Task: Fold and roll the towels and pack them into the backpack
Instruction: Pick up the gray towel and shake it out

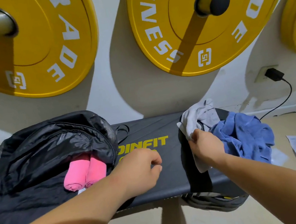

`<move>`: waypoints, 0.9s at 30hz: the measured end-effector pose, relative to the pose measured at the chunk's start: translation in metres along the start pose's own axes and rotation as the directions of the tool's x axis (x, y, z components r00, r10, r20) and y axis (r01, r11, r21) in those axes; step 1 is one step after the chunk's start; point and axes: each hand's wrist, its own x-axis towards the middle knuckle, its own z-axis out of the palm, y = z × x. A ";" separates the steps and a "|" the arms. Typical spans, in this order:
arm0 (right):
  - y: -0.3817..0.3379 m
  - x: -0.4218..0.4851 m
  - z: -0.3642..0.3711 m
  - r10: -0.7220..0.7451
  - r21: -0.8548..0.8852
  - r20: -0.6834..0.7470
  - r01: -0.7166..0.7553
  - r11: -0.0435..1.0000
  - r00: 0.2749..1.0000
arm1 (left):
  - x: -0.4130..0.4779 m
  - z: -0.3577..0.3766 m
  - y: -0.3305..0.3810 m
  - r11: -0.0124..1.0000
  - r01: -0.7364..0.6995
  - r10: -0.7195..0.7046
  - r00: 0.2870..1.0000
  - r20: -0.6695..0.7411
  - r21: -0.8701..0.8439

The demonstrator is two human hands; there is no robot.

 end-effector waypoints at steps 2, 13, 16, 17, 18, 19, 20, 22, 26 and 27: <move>-0.015 -0.003 -0.001 -0.096 -0.012 -0.063 0.096 0.995 0.993 | 0.001 -0.002 -0.004 1.000 -0.015 0.015 1.000 -0.012 0.007; -0.107 -0.081 -0.105 -0.700 0.453 0.259 0.557 0.696 0.665 | -0.018 -0.036 -0.014 0.989 -0.112 0.099 0.987 -0.128 -0.099; -0.131 -0.106 -0.158 -0.727 0.519 0.329 0.528 0.672 0.603 | -0.033 -0.055 0.008 0.936 -0.111 0.104 0.994 -0.038 -0.335; -0.136 -0.114 -0.175 -0.718 0.551 0.337 0.491 0.674 0.609 | -0.038 -0.059 0.016 0.915 -0.098 0.099 0.995 -0.016 -0.392; -0.139 -0.121 -0.190 -0.709 0.590 0.338 0.447 0.672 0.619 | -0.042 -0.063 0.024 0.900 -0.089 0.097 0.995 -0.001 -0.427; -0.140 -0.128 -0.204 -0.697 0.627 0.331 0.404 0.666 0.636 | -0.047 -0.069 0.031 0.886 -0.095 0.109 0.994 0.005 -0.453; -0.140 -0.134 -0.215 -0.676 0.645 0.310 0.374 0.666 0.669 | -0.051 -0.076 0.037 0.871 -0.105 0.121 0.993 0.002 -0.480; -0.135 -0.139 -0.232 -0.601 0.602 0.214 0.380 0.702 0.770 | -0.058 -0.088 0.042 0.865 -0.127 0.119 0.992 -0.047 -0.485; -0.116 -0.139 -0.252 -0.418 0.412 -0.080 0.411 0.813 0.905 | -0.072 -0.106 0.045 0.885 -0.155 0.126 0.988 -0.093 -0.440; -0.111 -0.139 -0.256 -0.376 0.346 -0.152 0.406 0.846 0.914 | -0.076 -0.107 0.045 0.889 -0.152 0.127 0.988 -0.085 -0.433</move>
